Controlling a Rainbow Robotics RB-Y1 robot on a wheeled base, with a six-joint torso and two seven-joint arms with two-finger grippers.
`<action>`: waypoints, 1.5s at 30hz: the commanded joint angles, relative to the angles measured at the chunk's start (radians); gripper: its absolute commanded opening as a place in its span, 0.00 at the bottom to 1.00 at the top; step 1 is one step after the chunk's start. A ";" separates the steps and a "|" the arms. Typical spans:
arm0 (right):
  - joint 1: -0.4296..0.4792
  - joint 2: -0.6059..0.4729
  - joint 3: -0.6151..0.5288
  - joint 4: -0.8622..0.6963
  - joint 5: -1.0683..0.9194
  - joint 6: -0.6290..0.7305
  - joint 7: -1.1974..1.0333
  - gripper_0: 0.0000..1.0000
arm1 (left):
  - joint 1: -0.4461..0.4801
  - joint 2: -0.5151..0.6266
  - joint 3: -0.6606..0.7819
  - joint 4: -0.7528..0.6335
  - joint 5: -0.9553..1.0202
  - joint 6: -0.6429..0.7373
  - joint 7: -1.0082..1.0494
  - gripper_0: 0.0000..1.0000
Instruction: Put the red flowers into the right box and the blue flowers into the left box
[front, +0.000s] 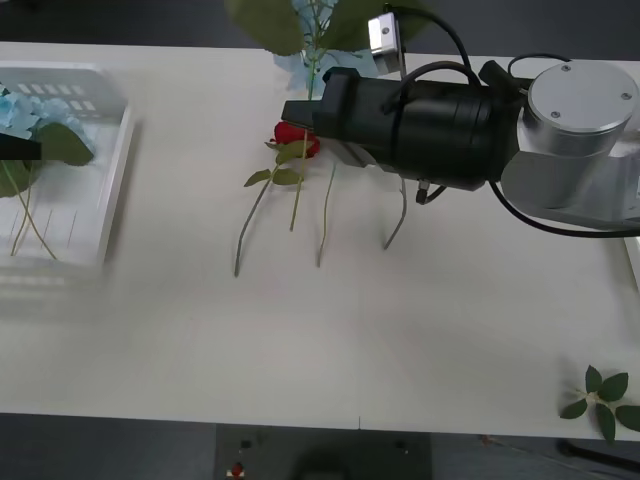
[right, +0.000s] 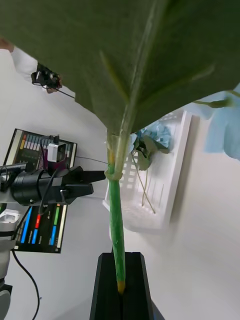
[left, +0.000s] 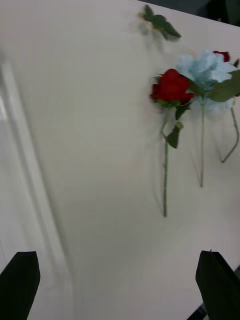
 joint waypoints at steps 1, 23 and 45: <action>-0.043 -0.026 -0.011 -0.022 0.153 -0.007 -0.154 0.00 | -0.056 -0.053 0.011 -0.023 0.128 0.051 -0.114 0.90; -0.043 0.024 -0.013 0.004 0.653 -0.042 -0.672 0.00 | -0.082 -0.266 -0.245 -0.084 0.546 -0.052 -0.391 0.90; -0.041 0.055 -0.008 0.014 0.651 -0.022 -0.674 0.00 | -0.140 -0.303 -0.427 -0.124 0.635 -0.151 -0.405 0.91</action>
